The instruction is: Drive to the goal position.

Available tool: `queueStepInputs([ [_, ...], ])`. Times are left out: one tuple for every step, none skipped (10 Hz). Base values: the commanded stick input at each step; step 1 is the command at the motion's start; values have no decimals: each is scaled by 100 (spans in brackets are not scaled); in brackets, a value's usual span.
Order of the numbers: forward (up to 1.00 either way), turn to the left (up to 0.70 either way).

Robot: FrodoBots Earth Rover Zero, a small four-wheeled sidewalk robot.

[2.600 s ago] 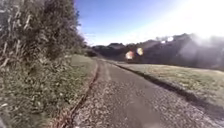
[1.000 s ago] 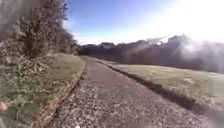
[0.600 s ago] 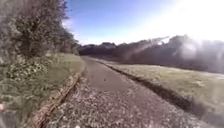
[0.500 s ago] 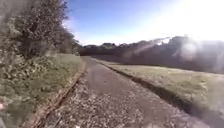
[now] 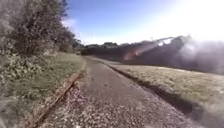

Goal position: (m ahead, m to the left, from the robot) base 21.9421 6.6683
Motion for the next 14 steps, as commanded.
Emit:
queueStepInputs([
  [85,0],
  [85,0],
  [85,0],
  [85,0],
  [85,0],
  [85,0],
  [85,0],
  [85,0],
  [85,0],
  [85,0],
  [85,0],
  [85,0],
  [85,0],
  [85,0],
])
